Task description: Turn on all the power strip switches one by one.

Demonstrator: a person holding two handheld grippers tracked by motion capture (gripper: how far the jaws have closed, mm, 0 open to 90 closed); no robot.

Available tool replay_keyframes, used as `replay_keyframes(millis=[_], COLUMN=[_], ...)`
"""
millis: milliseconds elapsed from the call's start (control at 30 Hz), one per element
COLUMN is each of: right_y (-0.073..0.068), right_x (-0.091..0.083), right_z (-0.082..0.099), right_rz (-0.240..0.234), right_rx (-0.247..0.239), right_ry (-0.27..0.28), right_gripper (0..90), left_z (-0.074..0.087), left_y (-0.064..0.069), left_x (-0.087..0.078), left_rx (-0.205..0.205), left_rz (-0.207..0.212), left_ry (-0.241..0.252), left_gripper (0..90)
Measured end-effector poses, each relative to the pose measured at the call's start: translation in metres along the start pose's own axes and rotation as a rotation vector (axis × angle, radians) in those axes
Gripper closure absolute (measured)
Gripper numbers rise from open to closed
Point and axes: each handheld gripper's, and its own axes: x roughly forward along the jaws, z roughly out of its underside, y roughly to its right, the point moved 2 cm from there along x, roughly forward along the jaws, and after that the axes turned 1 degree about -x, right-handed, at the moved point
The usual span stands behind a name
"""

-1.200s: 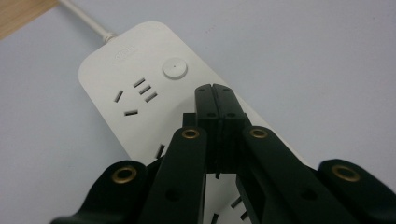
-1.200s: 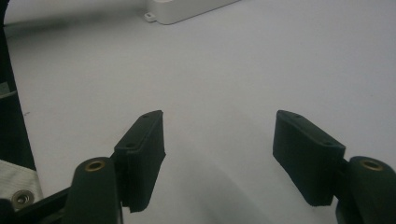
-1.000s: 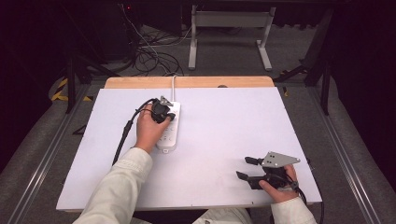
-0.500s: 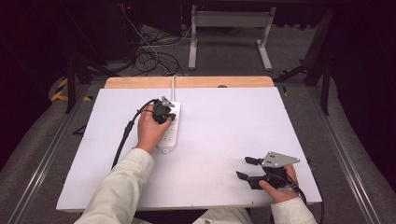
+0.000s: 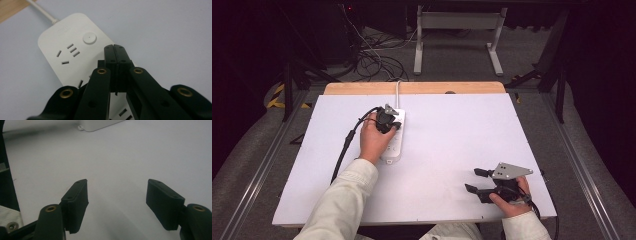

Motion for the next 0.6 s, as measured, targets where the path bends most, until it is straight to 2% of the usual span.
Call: replay_keyframes(millis=[33,67,133,167,267,400,500,600], right_y=[0.0,0.0,0.001,0.001,0.002,0.003,0.003,0.003], right_x=[-0.001,-0.001,-0.002,-0.002,0.0,-0.001,-0.001,-0.001], right_z=[0.0,0.0,0.0,0.0,0.0,0.001,0.001,0.001], right_rz=[0.0,0.002,0.005,0.006,0.004,0.004,0.003,0.002], right_rx=[-0.003,-0.001,0.001,0.003,0.007,0.008,0.012,0.013], right_ry=[0.003,0.006,0.01,0.008,0.003,0.007,0.01,0.008], right_gripper=[35.0,35.0,35.0,35.1,35.0,35.0,35.0,34.9], left_z=[-0.003,-0.005,-0.01,-0.012,-0.018,-0.018,-0.016,-0.016], left_y=[-0.001,-0.003,-0.009,-0.012,-0.016,-0.02,-0.021,-0.022], left_x=[-0.002,-0.005,-0.011,-0.013,-0.01,0.002,0.008,0.01], left_rx=[0.022,0.007,-0.053,-0.063,-0.049,-0.063,-0.058,-0.062], left_rz=[-0.044,-0.031,0.019,0.032,0.033,0.053,0.051,0.045], left_ry=[-0.012,0.016,0.097,0.115,0.115,0.119,0.104,0.108], left_gripper=[90.0,90.0,90.0,90.0,90.0,90.0,90.0,90.0])
